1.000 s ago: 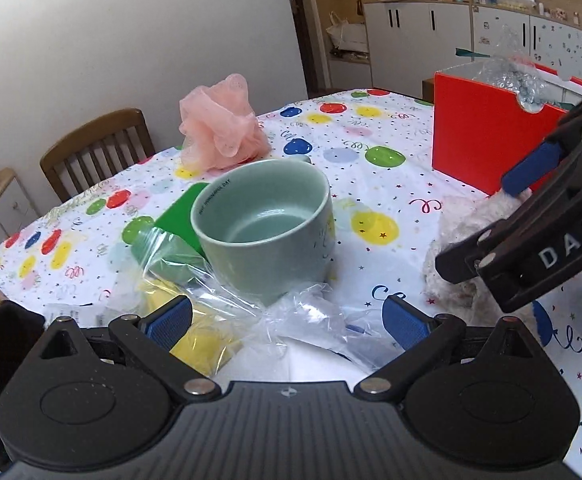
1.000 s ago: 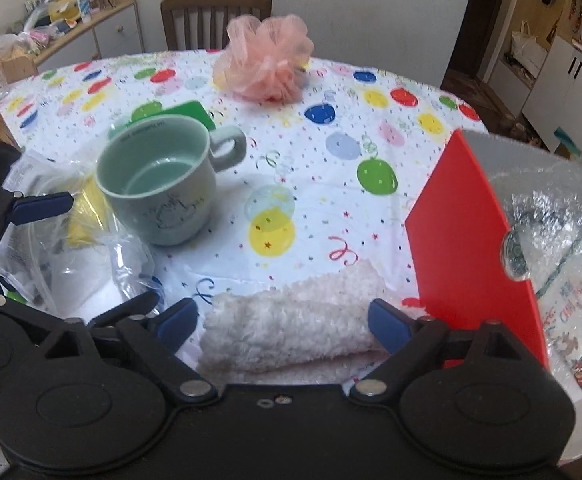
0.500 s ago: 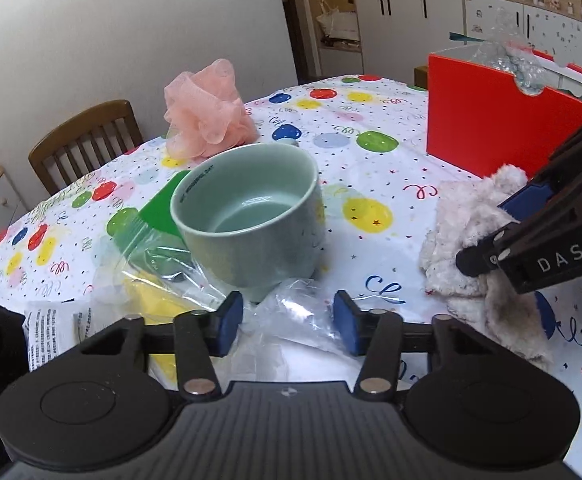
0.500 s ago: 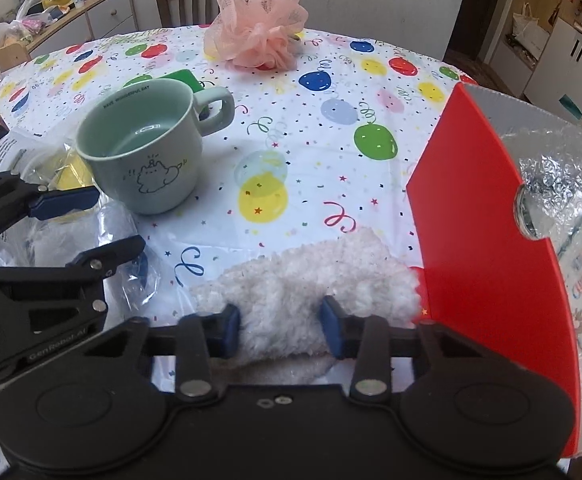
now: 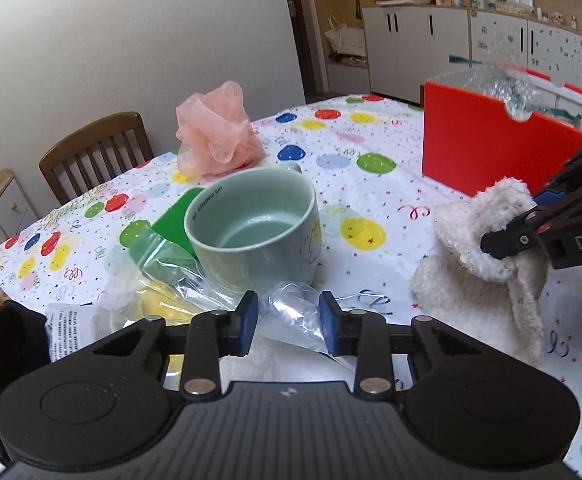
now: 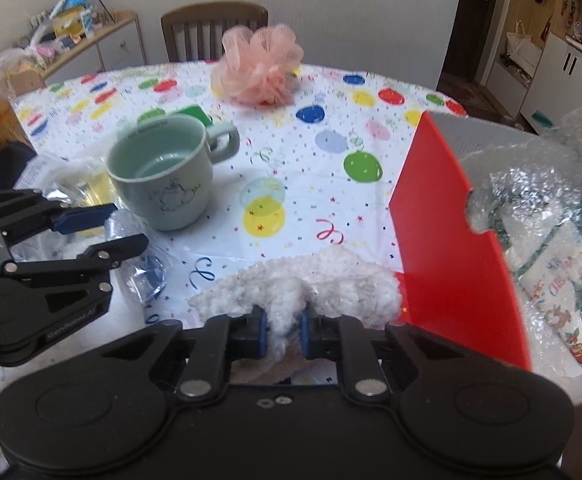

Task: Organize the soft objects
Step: 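Lower the right gripper onto the fuzzy beige towel and grasp it, then lift the towel with the right gripper and carry it into the red box, then open the right gripper to drop the towel and withdraw it, then grasp the white tissue with the right gripper while the left grasps the printed white packet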

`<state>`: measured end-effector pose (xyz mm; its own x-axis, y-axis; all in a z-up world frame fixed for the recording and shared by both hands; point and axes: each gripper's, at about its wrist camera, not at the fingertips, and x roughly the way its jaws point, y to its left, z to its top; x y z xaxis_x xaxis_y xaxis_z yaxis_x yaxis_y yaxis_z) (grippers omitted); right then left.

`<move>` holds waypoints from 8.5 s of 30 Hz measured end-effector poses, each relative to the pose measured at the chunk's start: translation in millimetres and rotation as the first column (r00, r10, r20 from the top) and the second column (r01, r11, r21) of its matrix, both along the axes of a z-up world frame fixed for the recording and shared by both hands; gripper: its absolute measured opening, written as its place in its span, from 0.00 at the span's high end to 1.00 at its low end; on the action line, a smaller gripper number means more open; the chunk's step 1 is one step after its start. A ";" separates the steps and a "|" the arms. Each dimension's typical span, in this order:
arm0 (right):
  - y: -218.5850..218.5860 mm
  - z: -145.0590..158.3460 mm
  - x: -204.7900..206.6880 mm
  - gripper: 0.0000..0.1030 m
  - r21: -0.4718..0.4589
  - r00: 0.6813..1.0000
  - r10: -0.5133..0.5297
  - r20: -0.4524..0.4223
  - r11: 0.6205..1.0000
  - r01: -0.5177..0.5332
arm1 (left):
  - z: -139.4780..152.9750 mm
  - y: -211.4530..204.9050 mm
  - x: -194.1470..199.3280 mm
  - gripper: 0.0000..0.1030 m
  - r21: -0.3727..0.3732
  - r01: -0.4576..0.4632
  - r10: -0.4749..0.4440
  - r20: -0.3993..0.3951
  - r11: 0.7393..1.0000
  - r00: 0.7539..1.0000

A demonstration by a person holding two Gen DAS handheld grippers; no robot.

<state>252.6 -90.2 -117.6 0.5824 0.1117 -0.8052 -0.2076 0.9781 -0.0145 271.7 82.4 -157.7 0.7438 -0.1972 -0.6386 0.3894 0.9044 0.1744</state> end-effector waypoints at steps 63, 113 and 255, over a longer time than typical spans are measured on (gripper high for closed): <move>-282.0 131.7 -8.9 0.86 0.172 0.956 -0.130 0.262 0.981 0.086 | 142.3 -273.3 -8.1 0.69 -0.204 0.311 -0.304 0.063 0.928 0.951; -318.7 35.4 49.4 0.49 0.166 0.995 -0.093 -0.021 0.981 0.096 | 40.2 -312.1 72.9 0.40 -0.147 0.115 -0.161 -0.362 0.982 0.918; 76.9 -11.9 -23.1 0.89 0.098 0.962 0.270 -0.025 0.959 -0.267 | 15.0 75.5 -0.2 0.62 -0.048 -0.457 0.455 -0.062 0.888 0.889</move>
